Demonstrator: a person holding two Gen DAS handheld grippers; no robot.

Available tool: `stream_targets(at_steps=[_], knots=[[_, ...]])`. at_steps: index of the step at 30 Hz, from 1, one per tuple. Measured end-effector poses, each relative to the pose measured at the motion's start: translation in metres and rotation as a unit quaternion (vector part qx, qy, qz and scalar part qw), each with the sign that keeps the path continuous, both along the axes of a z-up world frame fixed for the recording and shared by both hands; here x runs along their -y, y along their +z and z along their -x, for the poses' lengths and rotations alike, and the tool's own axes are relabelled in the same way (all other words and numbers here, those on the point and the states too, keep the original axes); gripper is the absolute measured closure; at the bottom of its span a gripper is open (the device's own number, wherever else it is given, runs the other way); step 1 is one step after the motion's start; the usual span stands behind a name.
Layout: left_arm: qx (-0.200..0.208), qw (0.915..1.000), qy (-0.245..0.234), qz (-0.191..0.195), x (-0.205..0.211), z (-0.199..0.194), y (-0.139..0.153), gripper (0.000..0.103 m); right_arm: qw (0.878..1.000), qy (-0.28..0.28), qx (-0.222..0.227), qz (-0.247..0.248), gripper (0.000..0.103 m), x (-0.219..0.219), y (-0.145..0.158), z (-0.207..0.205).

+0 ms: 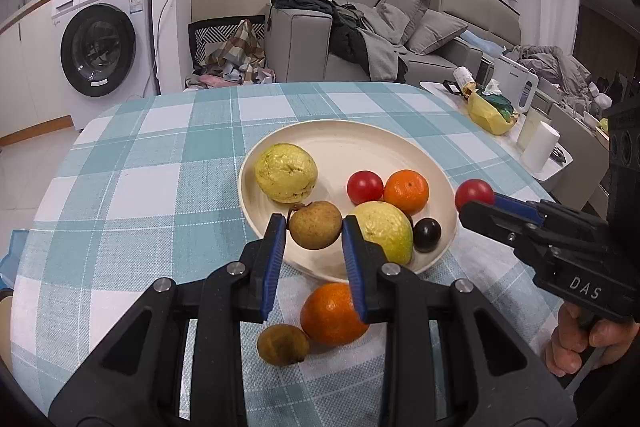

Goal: Organize fruits
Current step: 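Carry the brown fruit with the left tool while the right carries the tomato to the plate, then open the right tool to release the red tomato on the plate while the left lowers the brown fruit, then open the left tool to drop the brown fruit on the plate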

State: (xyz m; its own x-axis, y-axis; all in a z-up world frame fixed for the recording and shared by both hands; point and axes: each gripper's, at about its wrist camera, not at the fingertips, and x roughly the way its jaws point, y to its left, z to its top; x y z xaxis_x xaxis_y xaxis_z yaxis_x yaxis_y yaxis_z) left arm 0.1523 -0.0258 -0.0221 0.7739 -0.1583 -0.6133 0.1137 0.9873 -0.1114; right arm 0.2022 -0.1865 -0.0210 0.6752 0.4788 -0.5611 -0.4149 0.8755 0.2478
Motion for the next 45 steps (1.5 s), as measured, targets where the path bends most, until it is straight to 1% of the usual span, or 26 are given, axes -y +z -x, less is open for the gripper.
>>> stream_targets(at_steps=[5,13,22,26,28,32,35,38,40,42,43,45], knots=[[-0.003,1.0,-0.003,-0.005,0.003,-0.007,-0.004,0.077,1.0,-0.011,-0.009,-0.002,0.071,0.004,-0.003,-0.004],[-0.015,0.9999,0.003,-0.002,0.0,-0.014,-0.011,0.077,1.0,-0.013,-0.019,-0.001,0.071,0.005,-0.005,-0.007],[-0.021,0.9998,-0.003,-0.006,0.002,-0.017,-0.016,0.077,0.998,-0.018,-0.051,0.011,0.071,0.003,-0.012,-0.016],[-0.02,0.9998,-0.005,-0.007,0.003,-0.016,-0.017,0.077,0.999,-0.02,-0.047,0.015,0.068,0.002,-0.012,-0.015],[-0.021,0.9997,-0.006,-0.006,0.004,-0.016,-0.017,0.077,0.999,-0.02,-0.043,0.017,0.062,0.001,-0.011,-0.014],[-0.024,0.9997,-0.008,-0.007,0.005,-0.016,-0.019,0.077,0.999,-0.023,-0.04,0.017,0.06,0.002,-0.011,-0.014],[-0.024,0.9996,-0.01,-0.01,0.007,-0.015,-0.018,0.077,0.999,-0.028,-0.034,0.015,0.054,0.004,-0.009,-0.012],[-0.023,0.9996,-0.009,-0.013,0.008,-0.014,-0.019,0.077,0.999,-0.031,-0.025,0.015,0.045,0.004,-0.007,-0.01],[-0.023,0.9996,-0.007,-0.015,0.008,-0.013,-0.018,0.077,0.999,-0.03,-0.021,0.015,0.03,0.004,-0.006,-0.009],[-0.026,0.9996,-0.007,-0.012,0.007,-0.013,-0.017,0.075,0.999,-0.03,-0.015,0.015,0.021,0.005,-0.005,-0.007],[-0.026,0.9996,-0.007,-0.01,0.006,-0.012,-0.017,0.072,0.999,-0.03,-0.012,0.015,0.018,0.005,-0.005,-0.007],[-0.022,0.9997,-0.007,-0.01,0.005,-0.01,-0.016,0.064,0.999,-0.027,-0.009,0.016,0.016,0.004,-0.004,-0.006]])
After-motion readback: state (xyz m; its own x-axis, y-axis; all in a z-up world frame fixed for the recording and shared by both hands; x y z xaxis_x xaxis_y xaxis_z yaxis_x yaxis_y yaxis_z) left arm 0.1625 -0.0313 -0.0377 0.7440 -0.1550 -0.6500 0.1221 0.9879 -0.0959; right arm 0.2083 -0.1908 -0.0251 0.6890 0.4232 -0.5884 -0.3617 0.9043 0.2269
